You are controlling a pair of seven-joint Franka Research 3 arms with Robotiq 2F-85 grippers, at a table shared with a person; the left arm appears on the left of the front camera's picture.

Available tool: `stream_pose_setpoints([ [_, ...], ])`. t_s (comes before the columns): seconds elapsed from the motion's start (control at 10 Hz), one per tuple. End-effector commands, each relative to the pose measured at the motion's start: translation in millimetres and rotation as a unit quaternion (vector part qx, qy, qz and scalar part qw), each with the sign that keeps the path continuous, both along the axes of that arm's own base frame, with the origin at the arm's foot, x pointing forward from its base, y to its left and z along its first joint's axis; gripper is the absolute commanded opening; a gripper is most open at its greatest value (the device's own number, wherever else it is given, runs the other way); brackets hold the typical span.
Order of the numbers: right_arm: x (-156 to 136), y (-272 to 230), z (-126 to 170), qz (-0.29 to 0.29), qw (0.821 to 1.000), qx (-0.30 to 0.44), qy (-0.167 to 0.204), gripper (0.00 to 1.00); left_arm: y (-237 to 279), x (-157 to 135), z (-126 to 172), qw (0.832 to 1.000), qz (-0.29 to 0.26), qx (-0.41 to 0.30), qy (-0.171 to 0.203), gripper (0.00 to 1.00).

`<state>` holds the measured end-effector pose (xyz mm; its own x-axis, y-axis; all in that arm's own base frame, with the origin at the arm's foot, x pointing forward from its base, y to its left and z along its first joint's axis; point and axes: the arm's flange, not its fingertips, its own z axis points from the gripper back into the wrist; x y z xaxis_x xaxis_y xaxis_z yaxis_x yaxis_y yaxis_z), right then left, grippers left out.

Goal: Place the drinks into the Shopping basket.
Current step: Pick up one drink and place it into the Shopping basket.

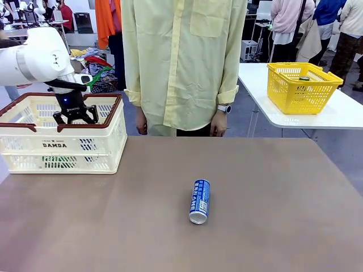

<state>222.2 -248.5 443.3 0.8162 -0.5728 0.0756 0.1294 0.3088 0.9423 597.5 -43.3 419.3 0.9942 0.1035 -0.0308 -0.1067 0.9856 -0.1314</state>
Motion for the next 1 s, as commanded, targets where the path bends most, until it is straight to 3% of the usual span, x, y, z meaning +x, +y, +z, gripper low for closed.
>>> stream_pose_setpoints([
  [0.0, -1, -1, 1, 0.005, 1.0, -0.001, -0.012, 1.0, -2, 0, 8, 1.0, -0.013, -0.008, -0.003, 1.0],
  [0.2, -1, -1, 1, 0.005, 1.0, -0.001, -0.012, 1.0, -8, -5, 18, 1.0, -0.022, -0.009, -0.013, 1.0],
  [0.4, -1, -1, 1, 0.005, 1.0, -0.001, -0.012, 1.0, -19, -26, 72, 0.997, -0.03, -0.013, -0.063, 1.0],
  [0.6, -1, -1, 1, 0.005, 1.0, -0.001, -0.012, 1.0, -30, -71, 151, 0.992, -0.02, -0.051, -0.11, 1.0],
  [0.7, -1, -1, 1, 0.005, 1.0, -0.001, -0.012, 1.0, -34, -104, 183, 0.987, -0.024, -0.108, -0.118, 1.0],
  [0.9, -1, -1, 1, 0.005, 1.0, -0.001, -0.012, 1.0, -29, -179, 209, 0.97, -0.079, -0.212, -0.093, 1.0],
])
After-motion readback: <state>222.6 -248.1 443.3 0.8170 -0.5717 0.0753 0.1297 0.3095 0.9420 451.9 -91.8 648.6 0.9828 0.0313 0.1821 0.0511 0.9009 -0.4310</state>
